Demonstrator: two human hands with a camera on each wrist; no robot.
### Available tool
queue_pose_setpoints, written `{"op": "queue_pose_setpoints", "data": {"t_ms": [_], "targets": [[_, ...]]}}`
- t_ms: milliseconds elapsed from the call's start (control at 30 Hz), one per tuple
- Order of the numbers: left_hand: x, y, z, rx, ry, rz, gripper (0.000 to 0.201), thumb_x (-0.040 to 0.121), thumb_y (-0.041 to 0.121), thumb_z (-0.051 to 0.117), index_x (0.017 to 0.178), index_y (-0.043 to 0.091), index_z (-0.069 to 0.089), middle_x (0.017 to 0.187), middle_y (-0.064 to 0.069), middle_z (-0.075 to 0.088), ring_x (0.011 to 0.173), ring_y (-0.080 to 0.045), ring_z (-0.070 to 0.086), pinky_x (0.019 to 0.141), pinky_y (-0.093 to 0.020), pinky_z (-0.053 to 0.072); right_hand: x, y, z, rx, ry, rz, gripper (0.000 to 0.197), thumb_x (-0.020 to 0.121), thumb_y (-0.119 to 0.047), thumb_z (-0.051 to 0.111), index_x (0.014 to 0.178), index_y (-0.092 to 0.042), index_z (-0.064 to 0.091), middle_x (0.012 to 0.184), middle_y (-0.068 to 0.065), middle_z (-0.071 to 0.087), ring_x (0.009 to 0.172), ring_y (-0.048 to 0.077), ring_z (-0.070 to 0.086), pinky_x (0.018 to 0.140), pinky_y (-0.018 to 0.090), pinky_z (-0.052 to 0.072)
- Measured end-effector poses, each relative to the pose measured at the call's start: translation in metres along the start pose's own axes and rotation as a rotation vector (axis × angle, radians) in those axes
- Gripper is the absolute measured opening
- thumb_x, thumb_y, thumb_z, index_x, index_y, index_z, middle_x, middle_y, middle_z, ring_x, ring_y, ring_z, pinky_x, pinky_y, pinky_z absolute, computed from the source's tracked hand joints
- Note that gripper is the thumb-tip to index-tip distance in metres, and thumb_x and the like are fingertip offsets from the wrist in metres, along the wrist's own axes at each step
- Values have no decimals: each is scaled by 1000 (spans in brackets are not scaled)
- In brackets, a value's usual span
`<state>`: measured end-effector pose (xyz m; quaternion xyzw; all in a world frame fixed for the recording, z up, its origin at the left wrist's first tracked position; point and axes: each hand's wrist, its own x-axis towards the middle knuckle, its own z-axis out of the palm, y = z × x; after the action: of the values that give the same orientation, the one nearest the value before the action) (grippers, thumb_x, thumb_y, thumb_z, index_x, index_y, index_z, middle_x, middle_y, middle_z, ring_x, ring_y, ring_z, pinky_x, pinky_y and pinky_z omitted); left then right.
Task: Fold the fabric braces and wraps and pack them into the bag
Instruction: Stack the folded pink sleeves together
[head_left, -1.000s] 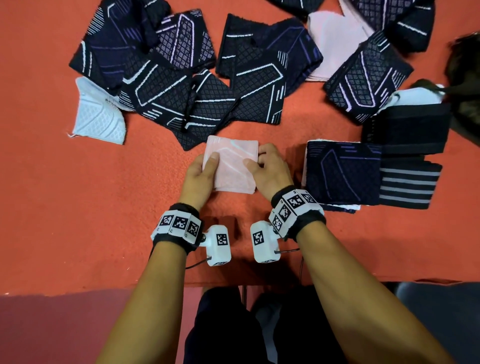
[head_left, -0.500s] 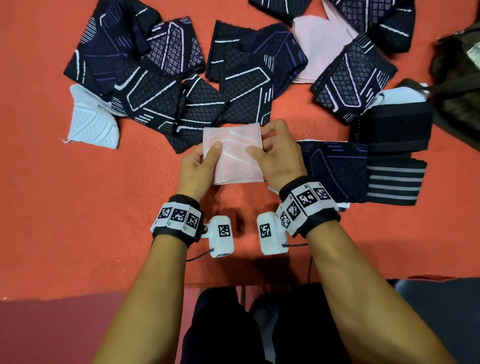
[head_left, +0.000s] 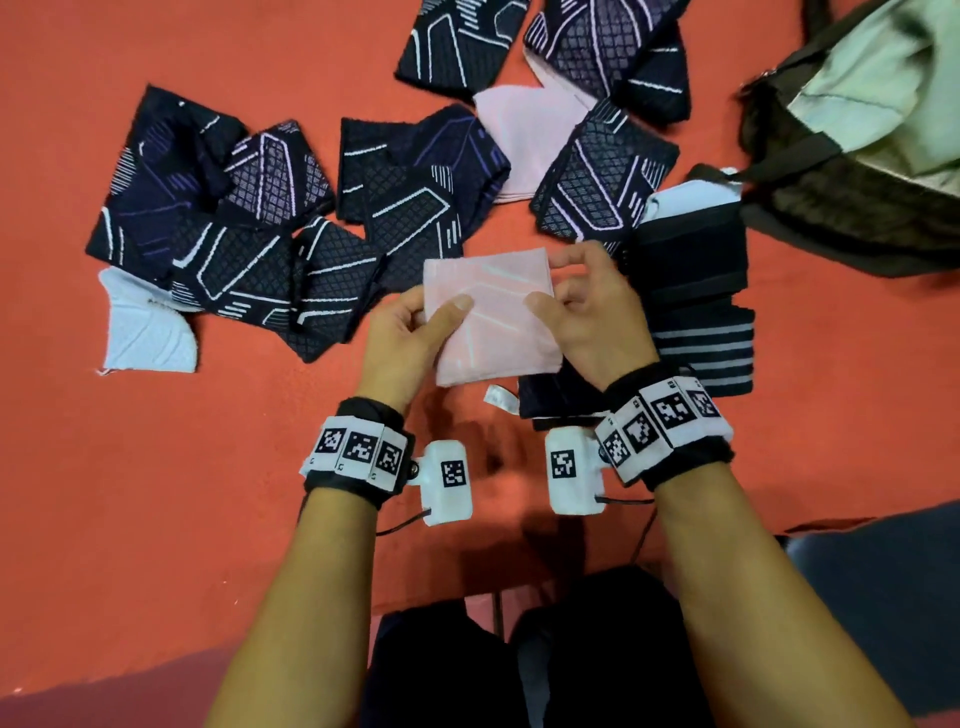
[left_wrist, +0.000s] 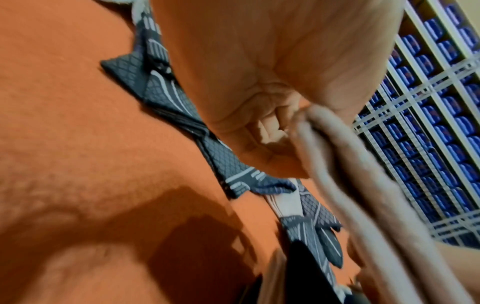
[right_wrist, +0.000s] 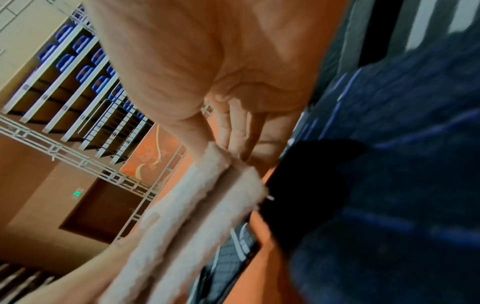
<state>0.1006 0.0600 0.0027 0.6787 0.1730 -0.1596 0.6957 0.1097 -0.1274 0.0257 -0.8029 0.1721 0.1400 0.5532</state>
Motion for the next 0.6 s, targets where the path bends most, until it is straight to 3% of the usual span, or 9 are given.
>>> {"op": "queue_pose_setpoints", "data": {"t_ms": [100, 167, 233, 300, 433, 533, 600], "targets": [[-6, -4, 26, -49, -125, -122, 25, 90, 0, 67, 114, -5, 64, 84, 0, 76, 73, -12, 70, 66, -25, 57, -5, 13, -31, -173, 40, 57, 25, 84, -17, 69, 101, -25, 52, 82, 0, 67, 78, 19, 64, 82, 37, 53], [-9, -7, 38, -11, -164, -181, 22, 89, 2, 69, 109, -4, 62, 73, 0, 72, 59, -10, 66, 53, -22, 53, -8, 21, -47, -240, 69, 101, 23, 84, -18, 68, 101, -25, 53, 81, -1, 66, 81, 19, 63, 79, 32, 49], [-10, -10, 45, 46, -196, -212, 17, 88, 9, 73, 100, 1, 64, 74, -12, 68, 50, -13, 60, 47, -22, 49, -9, 29, -58, -275, 86, 160, 24, 84, -19, 69, 103, -23, 54, 85, -2, 66, 84, 20, 63, 78, 32, 49], [-8, -15, 47, 91, -215, -234, 15, 86, 13, 76, 93, 6, 65, 79, -22, 61, 51, -18, 56, 49, -25, 49, -10, 36, -63, -321, 78, 214, 24, 82, -20, 69, 103, -22, 56, 84, -6, 66, 85, 21, 62, 78, 34, 50], [-3, -24, 48, 180, -217, -249, 23, 84, 16, 80, 85, 4, 60, 73, -18, 55, 55, -21, 52, 56, -32, 45, -11, 45, -57, -375, 105, 283, 18, 79, -22, 68, 94, -21, 58, 74, -6, 64, 84, 27, 64, 80, 40, 53], [1, -27, 49, 213, -194, -245, 32, 81, 16, 82, 73, 13, 51, 63, -12, 49, 50, -21, 48, 51, -33, 43, -10, 45, -53, -388, 136, 311, 18, 79, -27, 67, 92, -23, 55, 80, -1, 67, 86, 28, 64, 80, 41, 54], [4, -31, 49, 255, -154, -259, 41, 73, 29, 86, 75, 19, 47, 68, -7, 47, 57, -25, 49, 51, -40, 46, -10, 45, -54, -435, 138, 295, 21, 81, -31, 67, 96, -22, 56, 92, 1, 67, 90, 27, 63, 80, 39, 52]]}}
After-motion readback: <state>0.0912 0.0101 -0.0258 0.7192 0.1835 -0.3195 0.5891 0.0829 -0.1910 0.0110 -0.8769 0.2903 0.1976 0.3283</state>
